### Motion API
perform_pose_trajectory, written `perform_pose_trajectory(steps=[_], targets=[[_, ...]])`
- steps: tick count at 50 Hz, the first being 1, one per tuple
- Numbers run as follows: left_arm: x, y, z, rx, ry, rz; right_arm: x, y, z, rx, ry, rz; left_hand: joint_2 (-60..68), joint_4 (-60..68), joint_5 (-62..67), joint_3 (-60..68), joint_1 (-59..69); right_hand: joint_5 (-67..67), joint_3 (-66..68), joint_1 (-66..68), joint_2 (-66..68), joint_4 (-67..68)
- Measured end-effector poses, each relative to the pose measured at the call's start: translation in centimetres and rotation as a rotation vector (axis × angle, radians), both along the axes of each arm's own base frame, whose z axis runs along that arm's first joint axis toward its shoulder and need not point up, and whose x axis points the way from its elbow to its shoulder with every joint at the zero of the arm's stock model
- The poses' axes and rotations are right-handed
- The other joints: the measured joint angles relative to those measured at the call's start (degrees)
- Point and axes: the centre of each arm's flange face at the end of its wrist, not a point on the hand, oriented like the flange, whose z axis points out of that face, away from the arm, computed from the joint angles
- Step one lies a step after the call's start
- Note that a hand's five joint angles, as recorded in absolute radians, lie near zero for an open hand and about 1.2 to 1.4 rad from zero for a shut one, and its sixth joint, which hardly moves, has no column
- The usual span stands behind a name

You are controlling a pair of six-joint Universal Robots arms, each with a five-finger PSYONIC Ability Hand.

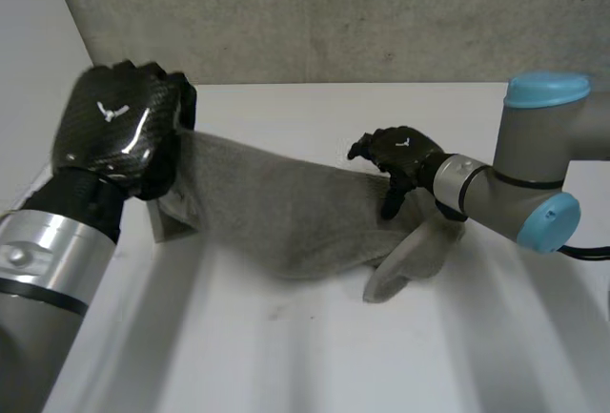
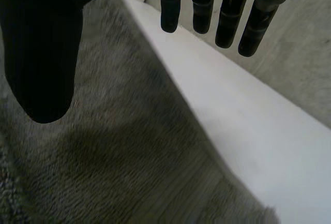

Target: Fold the towel.

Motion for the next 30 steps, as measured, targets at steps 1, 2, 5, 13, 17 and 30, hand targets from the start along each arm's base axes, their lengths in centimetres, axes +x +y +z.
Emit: perform_pose_trajectory(steps=[1,2,5,13,17,30], targets=[[0.1,0.2,0.3,-0.007,0.003,-0.002,0.1,0.0,-0.4,0.009,0.001,0.005,0.00,0.00,-0.01,0.00,0.00,0.00,0.00,0.00,0.00,0.00],[0.2,0.4,0.5,-0.011,0.005,-0.003,0.3,0.0,-1.0,0.020,0.003,0.012,0.00,0.00,0.00,0.00,0.00,0.00,0.07,0.00,0.00,0.00],[0.4,0.7,0.7,-0.011,0.005,-0.004,0.8,0.3,-2.2,0.042,0.007,0.029,0.01,0.01,-0.01,0.00,0.00,0.66,0.16,0.00,0.03,0.12],[0.7,0.9,0.4,0.010,-0.006,0.003,1.8,0.2,-4.5,0.064,0.019,0.040,0.02,0.01,0.00,0.00,0.00,5.22,5.38,2.43,3.13,4.65],[0.8,1.0,0.2,0.013,-0.008,0.007,1.9,-0.4,-4.5,0.047,0.017,0.020,0.02,0.02,-0.01,0.00,0.00,12.06,12.96,9.32,11.45,12.20],[1.5,-1.8,0.4,-0.003,-0.008,0.058,0.8,-4.7,4.8,-0.339,-0.050,-0.249,0.10,0.02,-0.01,0.04,0.00,49.81,53.15,40.23,51.28,52.86]])
